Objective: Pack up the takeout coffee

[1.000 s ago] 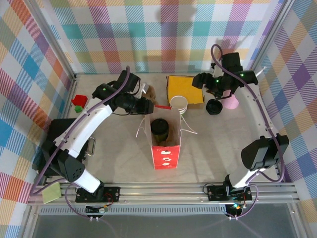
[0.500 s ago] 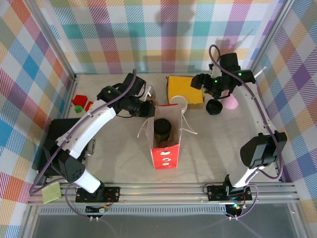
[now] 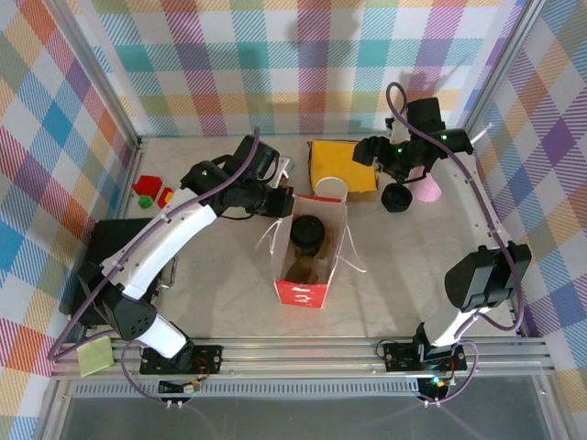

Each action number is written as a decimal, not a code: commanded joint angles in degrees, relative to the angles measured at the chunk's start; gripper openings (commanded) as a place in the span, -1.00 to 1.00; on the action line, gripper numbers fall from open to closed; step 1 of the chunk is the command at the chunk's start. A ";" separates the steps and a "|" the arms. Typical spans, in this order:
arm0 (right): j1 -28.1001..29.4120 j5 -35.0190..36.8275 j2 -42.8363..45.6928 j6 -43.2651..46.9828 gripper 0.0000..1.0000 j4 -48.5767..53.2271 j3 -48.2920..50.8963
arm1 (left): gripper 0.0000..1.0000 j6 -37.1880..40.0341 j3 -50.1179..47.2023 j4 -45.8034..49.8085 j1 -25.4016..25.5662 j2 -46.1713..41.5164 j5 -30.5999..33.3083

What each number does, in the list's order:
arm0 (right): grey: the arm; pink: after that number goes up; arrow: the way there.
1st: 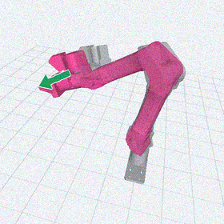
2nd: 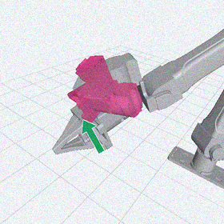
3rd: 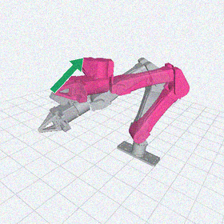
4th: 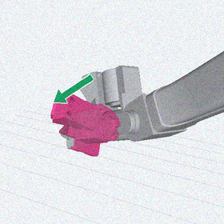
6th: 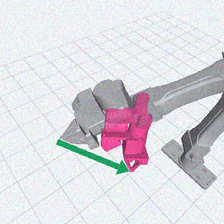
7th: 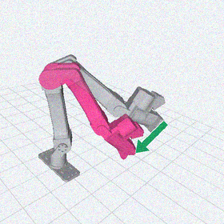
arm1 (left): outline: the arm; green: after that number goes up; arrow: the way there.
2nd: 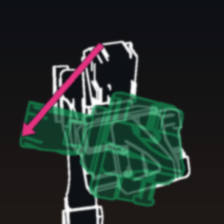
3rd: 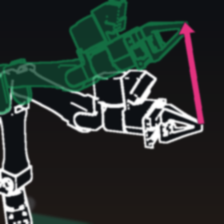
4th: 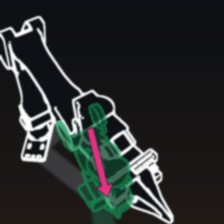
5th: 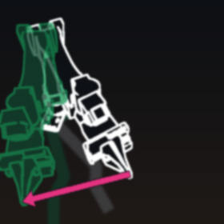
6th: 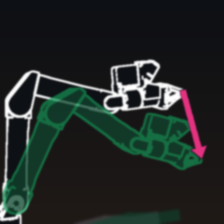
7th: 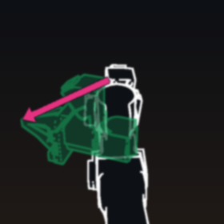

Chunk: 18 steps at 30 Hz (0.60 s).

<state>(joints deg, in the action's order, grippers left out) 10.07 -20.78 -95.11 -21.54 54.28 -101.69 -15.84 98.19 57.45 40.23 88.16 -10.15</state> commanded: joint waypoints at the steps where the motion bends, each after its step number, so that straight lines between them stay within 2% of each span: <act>1: -0.39 -2.50 -0.22 1.35 0.56 -1.70 -1.10 | -0.99 -0.96 0.52 2.08 1.77 -3.58 4.75; 9: -0.40 -2.99 -0.03 0.57 0.56 -1.98 -0.79 | -0.98 -2.29 0.07 2.80 2.75 -3.96 8.68; 18: -0.31 -3.03 0.89 -0.87 0.56 -2.86 0.74 | -0.97 -4.87 -0.93 2.04 2.58 -2.02 9.77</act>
<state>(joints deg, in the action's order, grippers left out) 10.07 -22.28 -95.11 -21.82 52.60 -101.69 -19.11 97.43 59.81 42.68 85.34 -2.02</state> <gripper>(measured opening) 0.779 0.050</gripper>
